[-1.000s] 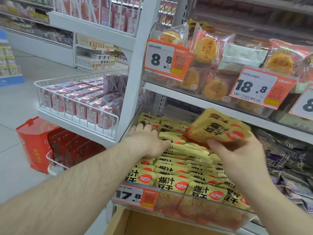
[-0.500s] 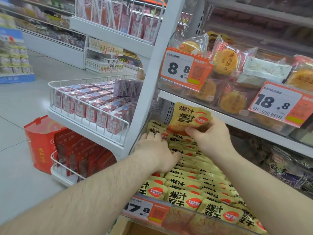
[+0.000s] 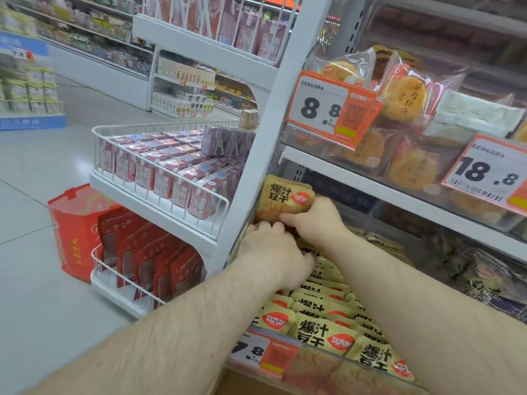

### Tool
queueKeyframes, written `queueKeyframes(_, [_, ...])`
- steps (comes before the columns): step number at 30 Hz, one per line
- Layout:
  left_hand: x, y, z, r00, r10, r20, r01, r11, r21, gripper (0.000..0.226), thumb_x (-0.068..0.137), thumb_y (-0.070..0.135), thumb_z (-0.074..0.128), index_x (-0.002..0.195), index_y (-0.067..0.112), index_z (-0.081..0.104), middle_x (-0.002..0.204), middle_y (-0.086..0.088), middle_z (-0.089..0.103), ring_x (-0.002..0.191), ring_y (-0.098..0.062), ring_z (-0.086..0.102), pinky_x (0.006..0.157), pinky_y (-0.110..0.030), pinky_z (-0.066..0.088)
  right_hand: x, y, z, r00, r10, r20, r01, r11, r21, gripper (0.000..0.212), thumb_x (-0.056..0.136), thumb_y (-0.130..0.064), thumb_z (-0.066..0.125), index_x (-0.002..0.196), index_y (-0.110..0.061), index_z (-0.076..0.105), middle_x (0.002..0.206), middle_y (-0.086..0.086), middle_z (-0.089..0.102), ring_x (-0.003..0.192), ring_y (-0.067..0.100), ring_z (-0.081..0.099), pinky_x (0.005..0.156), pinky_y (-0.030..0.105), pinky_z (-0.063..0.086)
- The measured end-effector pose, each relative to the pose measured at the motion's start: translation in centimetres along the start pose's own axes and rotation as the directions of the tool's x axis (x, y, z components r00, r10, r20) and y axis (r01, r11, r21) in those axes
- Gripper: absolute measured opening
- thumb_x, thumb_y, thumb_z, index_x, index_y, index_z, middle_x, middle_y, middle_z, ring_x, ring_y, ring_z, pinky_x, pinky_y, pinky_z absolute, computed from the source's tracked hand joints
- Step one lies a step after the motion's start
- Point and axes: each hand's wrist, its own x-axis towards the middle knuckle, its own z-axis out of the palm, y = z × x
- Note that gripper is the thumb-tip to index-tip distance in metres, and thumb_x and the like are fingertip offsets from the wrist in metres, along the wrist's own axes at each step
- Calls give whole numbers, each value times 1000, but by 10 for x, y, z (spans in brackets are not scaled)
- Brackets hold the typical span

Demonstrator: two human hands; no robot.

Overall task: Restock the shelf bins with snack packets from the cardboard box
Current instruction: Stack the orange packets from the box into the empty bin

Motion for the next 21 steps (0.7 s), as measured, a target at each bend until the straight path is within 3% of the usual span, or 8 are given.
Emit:
queueKeyframes(4, [2, -1, 0, 1000, -11, 21, 11, 1000, -2, 78, 96, 64, 21, 150, 9, 36, 151, -14, 37, 139, -33, 31, 117, -49, 24, 9, 3, 3, 988, 138, 75, -146, 982, 118, 16, 81, -20, 79, 91, -21, 66, 97, 0, 70, 93, 20, 65, 88, 39, 54])
queueKeyframes(9, [5, -3, 1, 999, -3, 54, 2, 1000, 16, 85, 95, 67, 19, 155, 8, 24, 160, -14, 26, 146, -33, 21, 121, -48, 17, 14, 1, 5, 980, 170, 99, -173, 985, 24, 32, 76, -21, 84, 103, -13, 69, 102, 3, 70, 98, 23, 65, 93, 42, 54])
queueKeyframes(13, [6, -4, -1, 996, -12, 83, 12, 1000, 5, 86, 95, 68, 20, 158, 9, 14, 164, -14, 12, 151, -32, 8, 123, -47, 7, 15, -2, -1, 984, 118, 131, -120, 993, 5, 36, 74, -21, 84, 105, -15, 68, 97, -1, 70, 93, 18, 66, 77, 31, 53])
queueKeyframes(17, [3, -3, -3, 995, -31, 96, 35, 999, -39, 86, 96, 68, 23, 158, 11, 14, 163, -13, 9, 150, -34, 9, 123, -44, 9, 18, -4, -5, 999, 3, 36, -2, 999, -43, 38, 78, -28, 80, 110, -20, 62, 97, -2, 67, 91, 18, 64, 83, 33, 53])
queueKeyframes(21, [-1, -1, -8, 991, -53, 125, 62, 996, -63, 85, 96, 69, 25, 159, 13, 13, 163, -10, 8, 150, -35, 9, 121, -44, 11, 22, 0, -4, 999, -37, 31, 40, 994, -99, 35, 81, -29, 79, 111, -17, 66, 95, -2, 69, 85, 14, 64, 76, 28, 51])
